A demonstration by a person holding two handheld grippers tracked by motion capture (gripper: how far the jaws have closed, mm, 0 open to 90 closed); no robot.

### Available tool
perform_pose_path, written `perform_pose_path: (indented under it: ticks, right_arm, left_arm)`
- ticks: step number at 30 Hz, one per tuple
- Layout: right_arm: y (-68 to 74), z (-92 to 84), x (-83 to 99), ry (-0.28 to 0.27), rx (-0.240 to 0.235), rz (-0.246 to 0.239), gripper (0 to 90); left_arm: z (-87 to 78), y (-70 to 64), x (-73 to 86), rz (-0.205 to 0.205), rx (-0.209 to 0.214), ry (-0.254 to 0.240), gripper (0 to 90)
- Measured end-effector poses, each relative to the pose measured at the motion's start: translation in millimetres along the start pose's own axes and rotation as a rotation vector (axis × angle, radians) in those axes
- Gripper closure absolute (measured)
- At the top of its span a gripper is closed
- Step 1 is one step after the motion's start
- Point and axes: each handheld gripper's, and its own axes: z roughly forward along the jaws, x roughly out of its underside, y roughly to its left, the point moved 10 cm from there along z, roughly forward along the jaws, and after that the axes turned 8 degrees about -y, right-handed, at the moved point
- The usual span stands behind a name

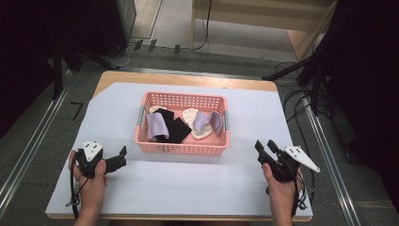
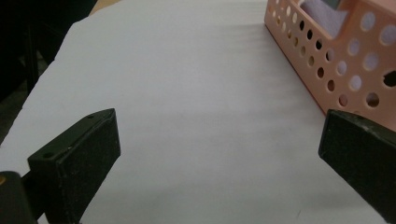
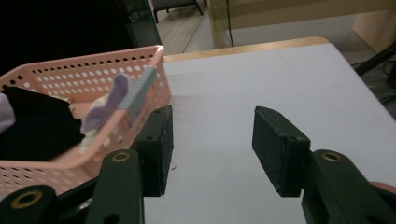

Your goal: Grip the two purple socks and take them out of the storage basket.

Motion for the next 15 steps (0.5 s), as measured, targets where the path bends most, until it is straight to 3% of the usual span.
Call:
perform_pose_path:
  ticks: [2,4,6,9,12,14,15]
  right_arm:
    - [14.3,7.5,-5.4,0.004,-0.023,0.001,48.1]
    - [34.6,17.7,-10.4,0.006,-0.043,-0.003,48.1]
    - [39.4,20.3,-10.8,0.009,-0.047,-0.013,48.1]
    - [62.7,33.4,-10.0,0.024,-0.072,-0.037,48.0]
    - [75.7,40.8,-9.0,0.03,-0.086,-0.032,47.5]
    - [79.3,43.0,-9.0,0.034,-0.09,-0.033,47.3]
    - [85.7,47.2,-9.8,0.039,-0.098,-0.032,46.6]
  left_arm:
    - [0.2,-1.8,0.0,0.022,-0.002,-0.001,0.0]
    - [0.1,-1.6,0.1,0.0,0.01,0.003,0.0]
    - [-0.2,-1.0,0.5,-0.002,0.016,0.009,0.0]
    - [-0.8,-1.8,1.7,-0.009,0.042,0.024,0.0]
    - [-1.9,-2.0,2.1,-0.003,0.046,0.027,0.0]
    - [-2.7,-2.1,2.6,0.006,0.052,0.034,0.0]
    - [-2.9,-0.2,4.8,0.032,0.041,0.057,0.0]
